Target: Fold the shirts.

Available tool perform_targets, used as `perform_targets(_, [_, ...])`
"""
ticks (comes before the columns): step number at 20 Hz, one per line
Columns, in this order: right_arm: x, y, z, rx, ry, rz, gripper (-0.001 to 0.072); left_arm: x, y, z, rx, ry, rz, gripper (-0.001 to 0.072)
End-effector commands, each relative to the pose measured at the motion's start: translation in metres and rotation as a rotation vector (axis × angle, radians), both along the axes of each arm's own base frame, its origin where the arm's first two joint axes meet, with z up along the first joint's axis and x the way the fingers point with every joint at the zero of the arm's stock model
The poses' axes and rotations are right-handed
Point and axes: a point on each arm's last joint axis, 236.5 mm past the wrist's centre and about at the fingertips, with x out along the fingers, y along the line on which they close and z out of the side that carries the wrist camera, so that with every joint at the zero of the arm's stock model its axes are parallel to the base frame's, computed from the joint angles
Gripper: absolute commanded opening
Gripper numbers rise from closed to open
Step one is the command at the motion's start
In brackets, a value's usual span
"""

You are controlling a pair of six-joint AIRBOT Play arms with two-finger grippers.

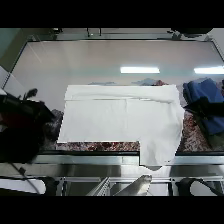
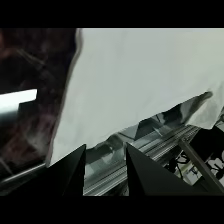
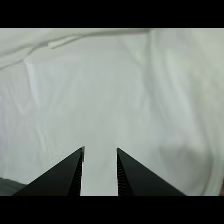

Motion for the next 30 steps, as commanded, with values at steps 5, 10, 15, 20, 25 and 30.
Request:
perform_targets(5, [-0.052, 0.040, 0.016, -0.002, -0.056, -0.013, 0.0249, -0.083, -0.006, -0.067, 0.142, 0.070, 0.012, 0.0262])
perform_targets(10, [-0.068, 0.050, 0.032, 0.018, -0.038, -0.016, 0.0249, -0.070, -0.015, -0.076, 0.195, 0.000, -0.051, 0.0261])
perform_targets(15, [-0.118, 0.022, -0.011, -0.122, 0.267, -0.066, 0.0249, -0.033, -0.009, -0.065, 0.243, -0.113, -0.082, 0.0261])
perform_targets(20, [-0.136, 0.011, -0.023, -0.121, 0.324, -0.098, 0.0248, -0.009, 0.004, -0.063, 0.295, -0.209, -0.101, 0.0263])
perform_targets(25, [-0.140, -0.001, -0.021, -0.113, 0.322, -0.164, 0.0247, -0.018, -0.002, -0.081, 0.211, -0.143, -0.086, 0.0262])
perform_targets(30, [-0.148, 0.002, -0.030, -0.107, 0.353, -0.158, 0.0248, -0.002, -0.046, -0.073, 0.021, -0.209, -0.089, 0.0222])
